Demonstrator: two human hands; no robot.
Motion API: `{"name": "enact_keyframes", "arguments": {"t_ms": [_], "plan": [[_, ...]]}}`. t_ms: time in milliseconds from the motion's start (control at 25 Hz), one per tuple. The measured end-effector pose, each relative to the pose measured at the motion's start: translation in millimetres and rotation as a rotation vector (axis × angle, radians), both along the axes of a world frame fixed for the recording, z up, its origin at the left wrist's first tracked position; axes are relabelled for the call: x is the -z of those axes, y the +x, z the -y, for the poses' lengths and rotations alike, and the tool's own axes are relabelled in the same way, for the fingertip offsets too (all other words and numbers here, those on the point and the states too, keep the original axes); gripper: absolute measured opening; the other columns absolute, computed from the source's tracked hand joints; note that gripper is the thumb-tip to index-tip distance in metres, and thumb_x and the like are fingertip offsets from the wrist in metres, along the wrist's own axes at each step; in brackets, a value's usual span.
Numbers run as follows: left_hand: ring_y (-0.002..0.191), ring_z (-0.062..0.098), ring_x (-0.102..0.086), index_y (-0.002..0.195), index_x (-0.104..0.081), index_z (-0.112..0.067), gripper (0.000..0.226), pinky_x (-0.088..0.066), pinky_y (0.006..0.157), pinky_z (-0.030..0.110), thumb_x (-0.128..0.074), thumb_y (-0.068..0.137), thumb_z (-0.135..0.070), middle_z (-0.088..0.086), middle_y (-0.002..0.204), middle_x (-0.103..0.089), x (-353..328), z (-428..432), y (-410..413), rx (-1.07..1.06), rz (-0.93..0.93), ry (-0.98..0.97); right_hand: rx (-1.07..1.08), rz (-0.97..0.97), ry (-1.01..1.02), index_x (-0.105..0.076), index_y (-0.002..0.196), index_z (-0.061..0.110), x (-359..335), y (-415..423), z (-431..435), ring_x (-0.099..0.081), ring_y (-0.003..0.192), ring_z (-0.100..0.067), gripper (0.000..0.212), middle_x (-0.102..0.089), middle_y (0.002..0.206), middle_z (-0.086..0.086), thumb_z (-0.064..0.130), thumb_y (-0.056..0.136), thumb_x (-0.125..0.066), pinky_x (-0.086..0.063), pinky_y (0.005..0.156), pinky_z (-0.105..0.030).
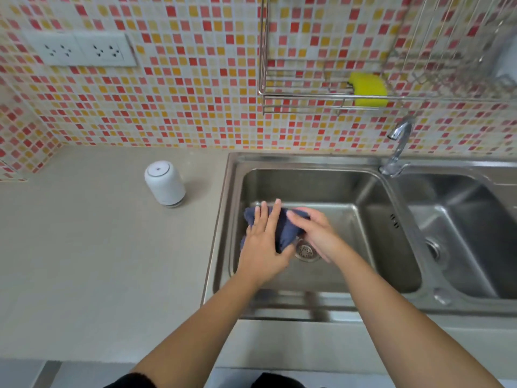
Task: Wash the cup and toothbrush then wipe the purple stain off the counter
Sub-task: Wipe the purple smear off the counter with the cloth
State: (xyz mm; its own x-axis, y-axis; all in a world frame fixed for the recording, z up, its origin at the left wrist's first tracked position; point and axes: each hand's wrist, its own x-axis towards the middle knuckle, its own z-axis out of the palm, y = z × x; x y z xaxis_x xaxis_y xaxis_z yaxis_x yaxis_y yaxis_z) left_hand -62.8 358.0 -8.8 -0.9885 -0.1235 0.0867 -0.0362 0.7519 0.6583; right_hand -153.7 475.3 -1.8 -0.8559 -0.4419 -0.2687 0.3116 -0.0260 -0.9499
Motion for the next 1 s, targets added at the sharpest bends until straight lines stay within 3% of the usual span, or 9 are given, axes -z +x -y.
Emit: {"name": "enact_keyframes", "arguments": {"t_ms": [80, 200, 240, 320, 440, 520, 600, 840, 1000], "plan": [[0.145, 0.011, 0.015, 0.149, 0.008, -0.032, 0.097, -0.007, 0.117, 0.037, -0.058, 0.079, -0.045, -0.005, 0.159, 0.009, -4, -3, -6, 0.045, 0.048, 0.221, -0.020, -0.170, 0.133, -0.066, 0.100, 0.012, -12, -13, -10, -0.062, 0.099, -0.024, 0.015, -0.069, 0.099, -0.011, 0.009, 0.085, -0.064, -0.048, 0.095, -0.040], [0.146, 0.009, 0.003, 0.149, 0.001, -0.035, 0.089, -0.013, 0.119, 0.034, -0.055, 0.082, -0.019, -0.009, 0.159, 0.007, -23, 0, -14, 0.029, 0.067, 0.497, -0.183, -0.431, 0.283, -0.067, 0.093, 0.024, -48, -31, -20, -0.063, 0.095, -0.015, 0.016, -0.069, 0.095, 0.000, 0.010, 0.087, -0.063, -0.050, 0.088, -0.032], [0.147, 0.011, -0.001, 0.149, -0.005, -0.032, 0.082, -0.011, 0.117, 0.028, -0.051, 0.084, -0.011, -0.006, 0.160, 0.005, -33, 3, -21, -0.004, 0.035, 0.483, -0.251, -0.505, 0.347, -0.067, 0.091, 0.027, -64, -36, -21, -0.062, 0.094, -0.012, 0.017, -0.069, 0.094, 0.006, 0.011, 0.087, -0.061, -0.049, 0.085, -0.028], [0.145, 0.014, -0.013, 0.146, -0.028, -0.022, 0.067, -0.016, 0.107, 0.020, -0.052, 0.085, -0.005, 0.001, 0.159, -0.005, -58, 15, -40, -0.044, -0.012, 0.274, -0.374, -0.647, 0.424, -0.067, 0.091, 0.026, -98, -46, -23, -0.061, 0.093, -0.006, 0.016, -0.067, 0.093, 0.013, 0.012, 0.089, -0.059, -0.048, 0.082, -0.024], [0.132, 0.021, -0.041, 0.108, -0.062, -0.011, 0.034, -0.032, 0.103, 0.029, -0.058, 0.076, -0.024, 0.009, 0.141, -0.047, -110, 37, -67, 0.039, -0.075, 0.046, -0.390, -0.808, 0.452, -0.068, 0.093, 0.028, -147, -66, -28, -0.059, 0.097, -0.003, 0.015, -0.066, 0.097, 0.017, 0.016, 0.089, -0.060, -0.047, 0.084, -0.021], [0.100, 0.021, -0.057, 0.085, -0.059, -0.013, 0.014, -0.043, 0.086, 0.032, -0.061, 0.078, -0.025, 0.007, 0.106, -0.064, -147, 47, -81, 0.072, -0.147, 0.025, -0.297, -0.848, 0.383, -0.067, 0.091, 0.032, -174, -81, -34, -0.060, 0.097, -0.002, 0.016, -0.066, 0.098, 0.015, 0.017, 0.088, -0.062, -0.047, 0.082, -0.020], [0.075, 0.015, -0.054, 0.082, -0.055, -0.015, 0.009, -0.040, 0.066, 0.022, -0.063, 0.084, -0.017, -0.001, 0.081, -0.060, -188, 54, -93, 0.108, -0.211, -0.020, -0.139, -0.923, 0.302, -0.067, 0.090, 0.034, -194, -96, -38, -0.059, 0.096, -0.003, 0.021, -0.065, 0.098, 0.008, 0.014, 0.086, -0.064, -0.045, 0.081, -0.017], [0.069, 0.005, -0.053, 0.089, -0.061, -0.017, 0.005, -0.041, 0.059, 0.017, -0.059, 0.087, -0.013, -0.008, 0.078, -0.059, -309, 61, -144, 0.114, -0.484, -0.195, 0.186, -0.823, -0.054, -0.059, 0.095, 0.028, -257, -137, -31, -0.065, 0.079, 0.000, 0.026, -0.065, 0.096, 0.006, 0.008, 0.081, -0.069, -0.051, 0.064, -0.017], [0.071, 0.010, -0.051, 0.087, -0.058, -0.019, 0.006, -0.038, 0.058, 0.019, -0.057, 0.085, -0.014, -0.007, 0.078, -0.057, -328, 65, -181, 0.039, -0.496, -0.122, 0.252, -0.848, -0.077, -0.057, 0.092, 0.028, -283, -161, -22, -0.064, 0.079, 0.001, 0.028, -0.065, 0.093, 0.008, 0.007, 0.079, -0.071, -0.053, 0.066, -0.015]]}}
